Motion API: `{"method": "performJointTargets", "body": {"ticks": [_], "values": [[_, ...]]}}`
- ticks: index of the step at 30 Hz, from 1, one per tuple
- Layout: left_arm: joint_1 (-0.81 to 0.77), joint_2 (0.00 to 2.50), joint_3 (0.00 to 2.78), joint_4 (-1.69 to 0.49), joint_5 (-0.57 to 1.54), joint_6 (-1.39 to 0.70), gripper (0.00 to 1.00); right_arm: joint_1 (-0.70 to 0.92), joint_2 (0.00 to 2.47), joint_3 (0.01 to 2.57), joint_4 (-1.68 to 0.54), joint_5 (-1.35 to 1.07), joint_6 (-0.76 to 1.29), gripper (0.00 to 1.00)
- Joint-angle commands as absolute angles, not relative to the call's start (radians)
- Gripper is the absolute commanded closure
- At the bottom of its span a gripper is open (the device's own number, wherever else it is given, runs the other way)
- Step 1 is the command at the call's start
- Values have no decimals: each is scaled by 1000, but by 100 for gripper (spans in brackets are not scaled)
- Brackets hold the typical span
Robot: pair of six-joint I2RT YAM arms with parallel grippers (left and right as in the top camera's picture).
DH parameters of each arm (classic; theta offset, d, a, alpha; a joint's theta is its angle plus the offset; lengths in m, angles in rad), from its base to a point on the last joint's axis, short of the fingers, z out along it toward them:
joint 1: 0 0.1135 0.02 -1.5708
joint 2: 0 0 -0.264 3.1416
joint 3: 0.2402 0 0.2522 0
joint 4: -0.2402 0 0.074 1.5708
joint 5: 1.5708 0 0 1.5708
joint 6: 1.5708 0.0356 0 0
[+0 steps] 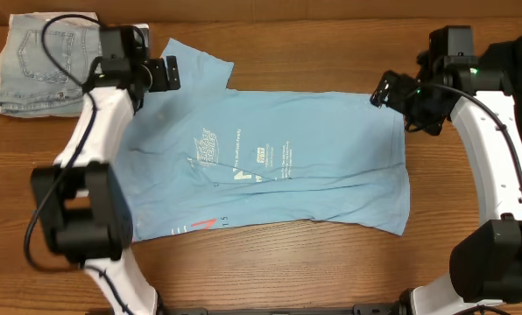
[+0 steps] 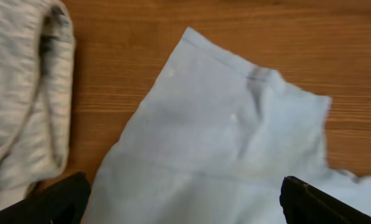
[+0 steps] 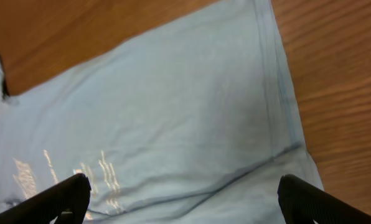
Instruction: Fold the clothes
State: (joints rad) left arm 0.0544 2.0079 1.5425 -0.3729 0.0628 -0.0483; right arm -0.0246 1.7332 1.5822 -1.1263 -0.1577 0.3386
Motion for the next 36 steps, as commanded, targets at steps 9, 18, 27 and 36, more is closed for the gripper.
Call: {"method": "performJointTargets", "body": {"ticks": [9,18,27,36], "values": [[61,2276,1652,-292,-9,31,0,-27,1713,1504,-1157,-167,306,0],[71,2319,1652,-214,-27,21,0,-27,1714,1492,-1158,-167,305,0],[80,2319,1652,-98,28,-33,0,-27,1714,1492,-1158,-167,306,0],[80,2357,1652,-101,59,-20,0,-27,1714,1492,-1158,-167,305,0]]}}
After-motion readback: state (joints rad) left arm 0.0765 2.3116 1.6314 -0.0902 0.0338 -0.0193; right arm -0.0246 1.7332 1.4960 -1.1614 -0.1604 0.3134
